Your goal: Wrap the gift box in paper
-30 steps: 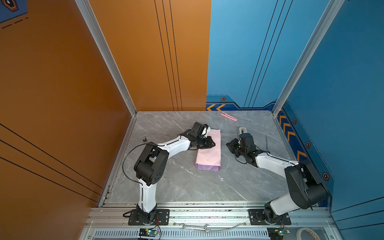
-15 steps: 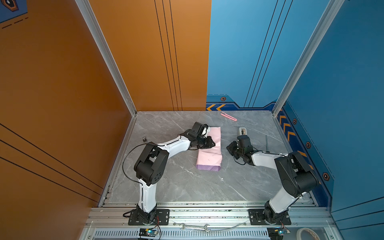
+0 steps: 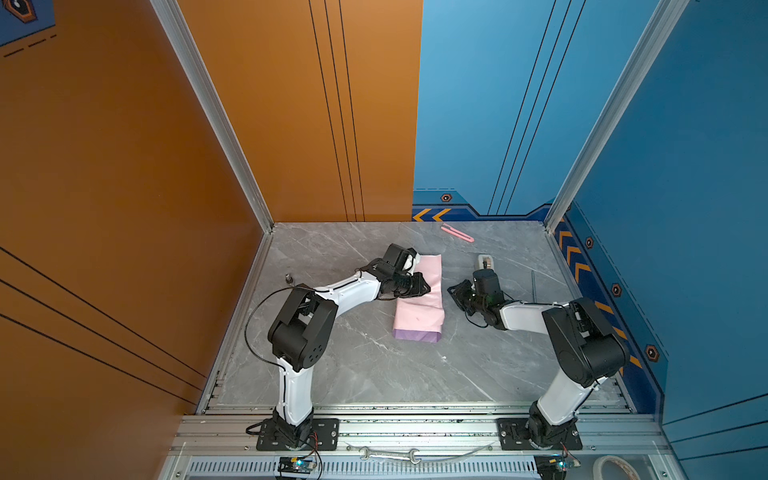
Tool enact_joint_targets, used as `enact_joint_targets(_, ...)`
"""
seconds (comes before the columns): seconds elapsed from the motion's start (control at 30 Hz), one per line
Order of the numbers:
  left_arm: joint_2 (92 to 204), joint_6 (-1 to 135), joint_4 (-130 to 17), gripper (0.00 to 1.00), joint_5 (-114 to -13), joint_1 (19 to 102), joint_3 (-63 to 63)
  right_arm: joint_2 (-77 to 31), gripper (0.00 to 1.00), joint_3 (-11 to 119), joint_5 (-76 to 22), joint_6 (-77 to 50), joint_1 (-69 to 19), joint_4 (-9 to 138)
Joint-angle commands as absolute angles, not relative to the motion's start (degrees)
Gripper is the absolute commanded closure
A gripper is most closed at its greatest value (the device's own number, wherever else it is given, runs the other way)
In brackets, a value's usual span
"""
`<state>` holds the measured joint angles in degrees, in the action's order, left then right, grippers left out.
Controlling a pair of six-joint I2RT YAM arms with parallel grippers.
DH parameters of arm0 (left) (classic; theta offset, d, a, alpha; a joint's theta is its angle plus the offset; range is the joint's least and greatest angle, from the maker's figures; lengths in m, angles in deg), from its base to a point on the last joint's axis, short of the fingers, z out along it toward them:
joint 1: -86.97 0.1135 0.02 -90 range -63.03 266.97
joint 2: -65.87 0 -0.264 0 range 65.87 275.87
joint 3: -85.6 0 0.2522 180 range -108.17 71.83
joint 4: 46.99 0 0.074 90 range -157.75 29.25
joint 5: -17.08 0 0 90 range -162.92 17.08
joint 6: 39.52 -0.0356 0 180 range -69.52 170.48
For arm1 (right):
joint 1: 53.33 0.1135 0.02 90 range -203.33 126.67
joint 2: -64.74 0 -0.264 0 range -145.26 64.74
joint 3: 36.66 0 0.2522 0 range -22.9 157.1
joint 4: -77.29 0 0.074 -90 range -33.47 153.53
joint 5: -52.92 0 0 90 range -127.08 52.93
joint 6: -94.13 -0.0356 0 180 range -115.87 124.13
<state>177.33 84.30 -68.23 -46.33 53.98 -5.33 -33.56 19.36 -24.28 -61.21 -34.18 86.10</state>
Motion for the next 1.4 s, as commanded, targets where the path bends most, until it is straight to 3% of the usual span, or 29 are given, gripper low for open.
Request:
enact_joint_targets(0.0, 179.9, 82.8, -74.1, 0.78, -47.9, 54.7, -4.3, -27.9, 0.62, 17.5, -25.4, -59.2, -35.3, 83.4)
enact_joint_targets(0.47, 179.6, 82.4, -74.1, 0.78, -47.5, 54.7, -4.2, -12.4, 0.57, 22.9, -35.7, -44.2, -32.4, 52.7)
enact_joint_targets(0.67, 179.7, 82.4, -74.2, 0.78, -47.6, 54.6, -4.3, -10.1, 0.62, 25.9, -39.1, -36.3, -26.0, 52.6)
enact_joint_targets(0.87, 179.9, 82.4, -74.3, 0.78, -47.5, 54.6, -4.4, -13.8, 0.73, 30.0, -35.9, -31.8, -22.6, 52.8)
enact_joint_targets(1.13, 179.7, 82.3, -74.5, 0.78, -47.8, 54.6, -4.3, -21.4, 0.78, 34.7, -34.5, -31.5, -21.4, 50.0)
enact_joint_targets(1.37, 180.2, 82.3, -74.5, 0.78, -47.6, 54.7, -4.6, -22.1, 0.70, 34.9, -34.7, -32.1, -21.4, 47.7)
